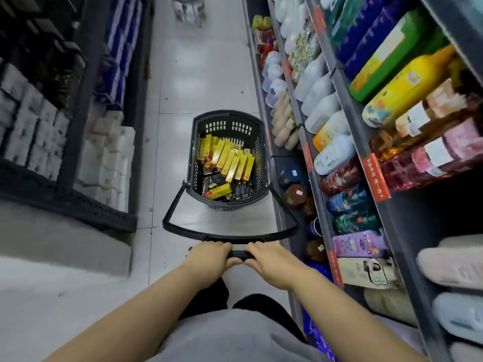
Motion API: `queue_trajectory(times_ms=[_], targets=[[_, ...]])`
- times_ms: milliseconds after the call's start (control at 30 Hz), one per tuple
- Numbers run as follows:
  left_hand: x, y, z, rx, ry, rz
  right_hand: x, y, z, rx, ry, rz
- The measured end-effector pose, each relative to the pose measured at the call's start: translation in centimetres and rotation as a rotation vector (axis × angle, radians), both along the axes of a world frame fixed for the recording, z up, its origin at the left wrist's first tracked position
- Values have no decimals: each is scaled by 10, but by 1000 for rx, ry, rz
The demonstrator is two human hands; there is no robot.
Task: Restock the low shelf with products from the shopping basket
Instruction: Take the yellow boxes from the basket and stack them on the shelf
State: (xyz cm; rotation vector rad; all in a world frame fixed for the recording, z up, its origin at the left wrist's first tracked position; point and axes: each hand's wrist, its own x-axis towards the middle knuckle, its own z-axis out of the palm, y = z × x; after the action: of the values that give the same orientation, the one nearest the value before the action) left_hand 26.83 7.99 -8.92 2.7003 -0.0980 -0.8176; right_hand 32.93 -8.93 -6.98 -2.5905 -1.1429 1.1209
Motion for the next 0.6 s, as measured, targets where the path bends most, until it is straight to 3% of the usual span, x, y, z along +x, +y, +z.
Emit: queue_trajectory(times_ms=[233, 467, 600], targets=[[129, 58, 9, -114, 8, 33, 126, 53, 7, 17, -74, 13], [239, 101, -4, -100, -223, 69, 261, 88, -6, 94, -221, 192], [325, 124, 7, -135, -249, 175, 352, 116, 0, 120, -258, 211]])
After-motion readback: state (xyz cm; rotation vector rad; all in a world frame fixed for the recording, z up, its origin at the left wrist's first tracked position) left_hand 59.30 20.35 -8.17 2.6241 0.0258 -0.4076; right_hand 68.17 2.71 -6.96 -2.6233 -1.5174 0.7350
